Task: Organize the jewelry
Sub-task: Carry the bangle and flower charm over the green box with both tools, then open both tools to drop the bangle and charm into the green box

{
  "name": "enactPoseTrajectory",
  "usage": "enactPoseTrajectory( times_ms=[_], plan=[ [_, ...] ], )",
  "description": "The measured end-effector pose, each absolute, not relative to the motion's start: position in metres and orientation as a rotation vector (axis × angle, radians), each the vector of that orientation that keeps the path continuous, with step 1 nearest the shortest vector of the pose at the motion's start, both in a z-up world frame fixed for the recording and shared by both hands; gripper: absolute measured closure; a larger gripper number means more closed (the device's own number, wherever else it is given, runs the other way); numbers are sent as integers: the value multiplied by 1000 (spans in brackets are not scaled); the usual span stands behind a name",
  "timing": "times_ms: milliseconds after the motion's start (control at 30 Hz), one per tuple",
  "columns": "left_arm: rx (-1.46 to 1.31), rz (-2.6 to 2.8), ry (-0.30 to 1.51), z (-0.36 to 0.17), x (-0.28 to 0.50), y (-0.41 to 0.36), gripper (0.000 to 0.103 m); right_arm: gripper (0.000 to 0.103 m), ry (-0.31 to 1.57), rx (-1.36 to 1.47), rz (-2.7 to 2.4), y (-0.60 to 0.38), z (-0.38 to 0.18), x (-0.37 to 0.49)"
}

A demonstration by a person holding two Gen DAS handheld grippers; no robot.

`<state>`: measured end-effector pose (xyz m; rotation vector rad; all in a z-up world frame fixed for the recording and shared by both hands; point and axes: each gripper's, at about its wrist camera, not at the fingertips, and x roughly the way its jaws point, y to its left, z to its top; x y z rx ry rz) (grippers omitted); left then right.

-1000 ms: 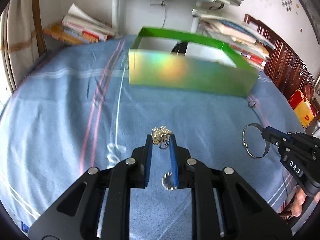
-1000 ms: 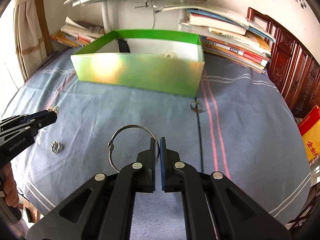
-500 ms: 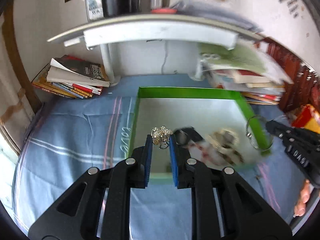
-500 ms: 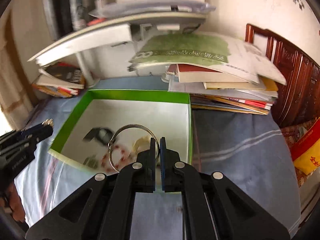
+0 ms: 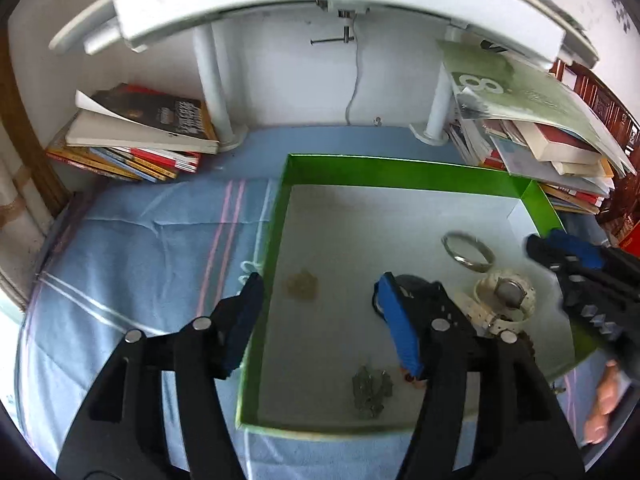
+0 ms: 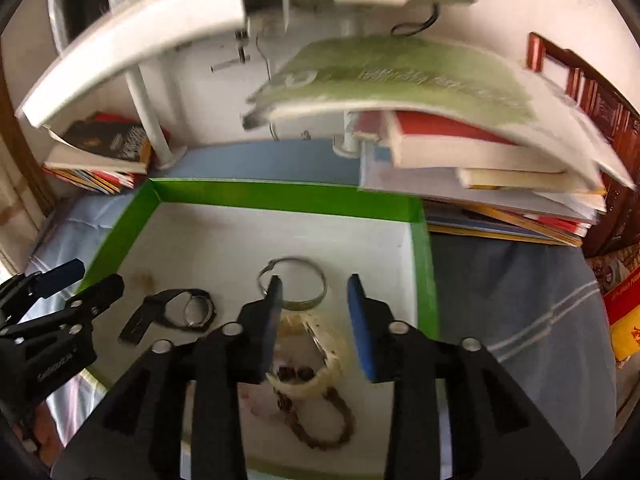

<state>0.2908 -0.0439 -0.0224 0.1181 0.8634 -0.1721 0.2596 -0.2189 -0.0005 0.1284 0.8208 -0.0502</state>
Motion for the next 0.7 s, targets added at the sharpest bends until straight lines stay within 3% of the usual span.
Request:
enactPoseTrajectory(
  times_ms=[100, 333, 500, 700],
  plan=[
    [132, -184, 813, -11, 258, -34, 30, 59, 788, 154, -70, -240, 10, 217],
    [99, -141, 834, -26, 155, 2, 27, 56, 813, 147, -113, -269, -21, 149],
    [7, -142, 871, -54, 90, 15, 22, 56, 867, 161, -75, -265, -41, 129],
    [33, -118, 919, -73, 71, 19, 21, 52, 950, 71, -73, -248, -68, 131]
  ],
)
